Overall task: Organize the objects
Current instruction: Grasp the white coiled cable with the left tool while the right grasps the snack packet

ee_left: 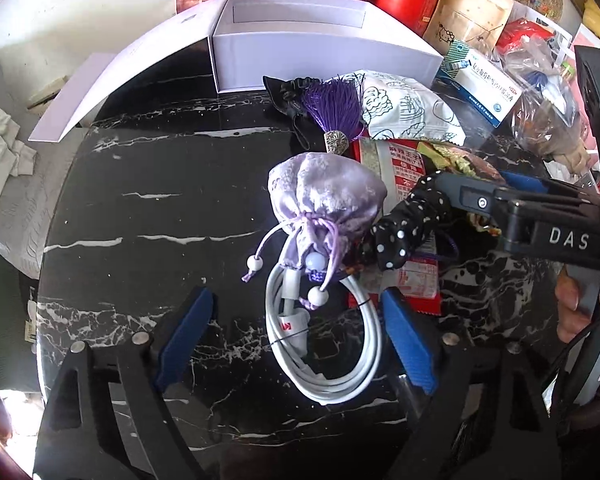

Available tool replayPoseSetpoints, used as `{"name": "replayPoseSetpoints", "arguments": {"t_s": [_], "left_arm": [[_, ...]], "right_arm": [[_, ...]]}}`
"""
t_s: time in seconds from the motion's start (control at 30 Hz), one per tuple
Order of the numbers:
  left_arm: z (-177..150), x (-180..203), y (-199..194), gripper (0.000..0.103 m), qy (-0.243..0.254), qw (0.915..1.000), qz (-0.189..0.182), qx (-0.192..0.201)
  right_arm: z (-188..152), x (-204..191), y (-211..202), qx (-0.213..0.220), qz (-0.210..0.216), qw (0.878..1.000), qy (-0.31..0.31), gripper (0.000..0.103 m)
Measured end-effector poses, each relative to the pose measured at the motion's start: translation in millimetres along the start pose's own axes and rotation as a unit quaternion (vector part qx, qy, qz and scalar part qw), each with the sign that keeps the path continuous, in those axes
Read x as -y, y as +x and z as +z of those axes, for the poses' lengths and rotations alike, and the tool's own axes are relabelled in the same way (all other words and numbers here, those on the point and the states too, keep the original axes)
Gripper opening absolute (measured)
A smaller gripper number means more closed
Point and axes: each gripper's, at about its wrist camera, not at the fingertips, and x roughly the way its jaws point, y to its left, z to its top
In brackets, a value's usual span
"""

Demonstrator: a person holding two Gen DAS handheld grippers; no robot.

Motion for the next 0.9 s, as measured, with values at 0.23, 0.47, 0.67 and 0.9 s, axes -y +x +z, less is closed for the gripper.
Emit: {"name": "replayPoseSetpoints", "arguments": {"t_s": [0.23,0.47,0.67,0.9], "left_arm": [[-5.0,5.0,-4.8,0.053,0.02,0.9996,-0.005,0.017],[-11.7,-1.8,-13.1,0.051,0.011,0.9997,-0.012,0.017],[-21.7,-13.9,-25.0,0.051,-0.006,0.9996,-0.005,0.027],[-37.0,-23.1,-37.0,0.051,-0.015,0.9995,0.001,0.028]], "right_arm": [[-7.2,3.7,-5.2,0.004,0.027,1.0,0.0,0.072],[-18.1,1.1,-19.3,0.01,0.02,1.0,-0.013,0.058],[-34.2,5.4,-31.8,0.016,0.016,1.0,-0.007,0.056],[-58.2,12.8,-48.8,0.02,0.004,1.0,0.004,0.056]]}}
